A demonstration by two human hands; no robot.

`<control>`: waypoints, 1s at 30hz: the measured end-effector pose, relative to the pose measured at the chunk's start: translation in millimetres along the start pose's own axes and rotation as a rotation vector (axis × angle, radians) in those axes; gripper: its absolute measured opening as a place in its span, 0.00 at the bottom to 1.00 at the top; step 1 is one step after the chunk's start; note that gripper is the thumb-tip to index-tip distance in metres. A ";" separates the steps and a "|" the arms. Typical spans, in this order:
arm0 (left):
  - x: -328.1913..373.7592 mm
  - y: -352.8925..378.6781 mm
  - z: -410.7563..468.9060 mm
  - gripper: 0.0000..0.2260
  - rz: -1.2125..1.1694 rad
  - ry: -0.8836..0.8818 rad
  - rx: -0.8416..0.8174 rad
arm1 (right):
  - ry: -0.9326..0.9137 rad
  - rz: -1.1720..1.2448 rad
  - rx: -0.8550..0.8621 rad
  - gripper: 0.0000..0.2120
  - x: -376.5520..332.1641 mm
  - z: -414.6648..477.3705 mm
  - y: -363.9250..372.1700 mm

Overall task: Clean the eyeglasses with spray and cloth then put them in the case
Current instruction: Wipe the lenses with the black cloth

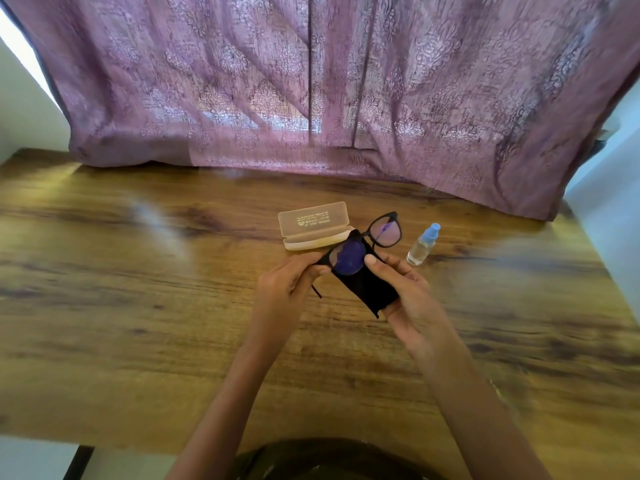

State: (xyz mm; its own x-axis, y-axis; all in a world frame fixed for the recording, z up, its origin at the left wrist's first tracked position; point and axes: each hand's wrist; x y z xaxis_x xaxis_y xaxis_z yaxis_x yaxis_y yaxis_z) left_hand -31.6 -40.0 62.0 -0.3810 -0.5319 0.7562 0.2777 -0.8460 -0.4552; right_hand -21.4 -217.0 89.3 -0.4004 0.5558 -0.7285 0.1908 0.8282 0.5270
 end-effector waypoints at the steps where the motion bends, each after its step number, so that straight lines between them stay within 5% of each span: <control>1: 0.9 -0.2 0.4 0.16 -0.007 -0.008 -0.008 | -0.010 -0.008 0.000 0.15 -0.3 0.0 0.0; 6: -0.2 -0.8 3.0 0.14 -0.076 -0.051 -0.055 | -0.117 -0.129 0.009 0.19 -0.6 -1.6 0.2; 11: 0.3 -0.3 5.1 0.14 -0.089 -0.056 -0.064 | -0.296 -0.331 0.109 0.07 2.5 -9.8 -1.1; 17: -2.0 -0.4 7.0 0.12 -0.100 -0.059 -0.097 | -0.952 -0.853 0.184 0.09 6.2 -14.5 0.2; 21: 2.7 -1.0 8.5 0.07 -0.144 -0.098 -0.121 | -1.188 -1.016 0.135 0.06 5.4 -12.6 4.2; 30: 8.7 -1.6 11.7 0.07 -0.263 -0.208 -0.127 | -1.363 -1.349 0.049 0.12 19.5 -5.9 0.1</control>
State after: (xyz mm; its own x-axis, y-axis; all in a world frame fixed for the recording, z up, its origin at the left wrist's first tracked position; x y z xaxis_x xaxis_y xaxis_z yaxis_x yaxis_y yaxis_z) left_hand -25.0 -42.9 74.8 -0.2331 -0.2874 0.9290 0.0768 -0.9578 -0.2770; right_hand -34.5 -206.5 77.7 0.5822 -0.7102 -0.3957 0.4313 0.6824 -0.5902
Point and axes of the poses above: each hand's wrist, its own z-axis towards the middle knuckle, its own y-axis out of the palm, x = y × z, and after that the axes turned 1 degree about -y, right-handed
